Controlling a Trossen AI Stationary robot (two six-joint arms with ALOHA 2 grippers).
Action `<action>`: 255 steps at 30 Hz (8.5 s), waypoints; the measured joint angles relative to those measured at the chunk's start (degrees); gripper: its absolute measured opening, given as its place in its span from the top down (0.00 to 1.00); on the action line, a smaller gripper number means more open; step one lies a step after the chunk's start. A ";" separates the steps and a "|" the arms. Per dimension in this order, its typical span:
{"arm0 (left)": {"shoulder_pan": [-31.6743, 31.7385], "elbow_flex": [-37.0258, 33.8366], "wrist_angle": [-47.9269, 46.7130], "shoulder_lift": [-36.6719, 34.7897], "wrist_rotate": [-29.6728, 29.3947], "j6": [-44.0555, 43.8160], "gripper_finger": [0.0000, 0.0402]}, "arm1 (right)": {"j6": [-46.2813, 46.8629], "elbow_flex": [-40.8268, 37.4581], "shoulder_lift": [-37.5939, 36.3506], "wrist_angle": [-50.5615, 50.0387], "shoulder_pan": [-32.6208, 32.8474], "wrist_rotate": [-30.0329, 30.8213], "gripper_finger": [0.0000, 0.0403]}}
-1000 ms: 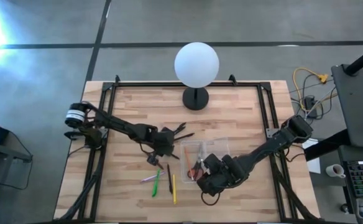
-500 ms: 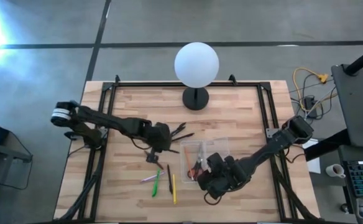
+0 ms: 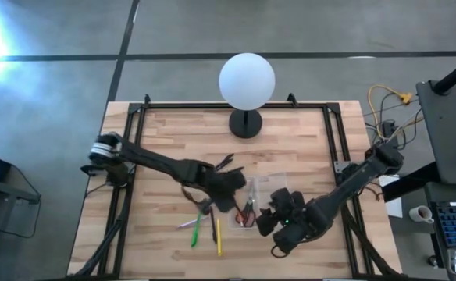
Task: Pick & place school supplies into a supply box
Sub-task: Put the black pen into the transparent supply box
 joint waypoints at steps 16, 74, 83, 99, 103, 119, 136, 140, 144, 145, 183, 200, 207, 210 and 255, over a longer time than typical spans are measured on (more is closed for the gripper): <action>0.83 17.46 -8.21 13.89 -4.63 4.92 0.79 | -3.07 -0.03 -5.40 -1.65 3.33 1.14 0.56; 21.18 -14.72 4.00 -1.04 -5.76 -60.24 0.70 | 12.90 -1.62 -3.58 -9.00 2.13 0.82 0.56; 21.20 -14.53 4.83 -1.97 -3.17 -61.67 0.70 | 12.63 -2.26 -3.56 -9.09 2.13 0.82 0.56; 20.54 -14.66 5.43 1.60 -4.80 -61.26 0.70 | 12.90 -3.19 -3.56 -8.96 2.11 0.79 0.56; 21.54 -14.74 5.21 1.28 -4.98 -59.91 0.72 | 12.64 -3.26 -3.56 -8.96 2.11 -0.18 0.56; 23.30 -14.86 0.48 -2.79 -5.28 -57.99 0.99 | 12.48 -3.54 -3.56 -9.07 2.13 -0.65 0.56; 22.39 -18.10 4.75 -2.48 -5.29 -58.01 0.99 | 12.72 -3.61 -3.56 -8.94 2.13 -0.65 0.56; 22.21 -20.32 7.11 -2.72 -5.17 -58.56 0.99 | 12.75 -3.61 -3.56 -8.94 2.15 -0.65 0.56; 21.83 -22.27 8.85 -2.81 -5.25 -58.62 0.99 | 12.72 -3.61 -3.56 -8.92 2.15 -0.65 0.56; 21.76 -22.53 8.89 -2.80 -5.26 -58.61 0.99 | 12.72 -3.61 -3.56 -8.92 2.15 -0.65 0.56; 17.80 -19.71 9.41 -0.06 -8.22 -63.93 0.99 | 12.51 -4.25 -3.56 -8.96 2.15 -0.82 0.56; 19.68 -19.62 3.55 0.10 -15.20 -62.58 0.99 | 12.48 -4.26 -3.56 -9.14 2.15 -1.32 0.56; 20.72 -19.57 4.66 -2.53 -14.16 -66.90 0.99 | 12.72 -4.26 -3.56 -9.07 2.15 -1.59 0.56; 21.90 -19.10 6.19 -4.34 -13.63 -67.65 0.99 | 12.74 -4.26 -3.56 -8.98 2.15 -1.74 0.56; 18.62 -20.39 9.45 0.29 -16.69 -63.55 0.97 | 12.88 -4.50 -3.56 -8.98 2.17 -1.81 0.56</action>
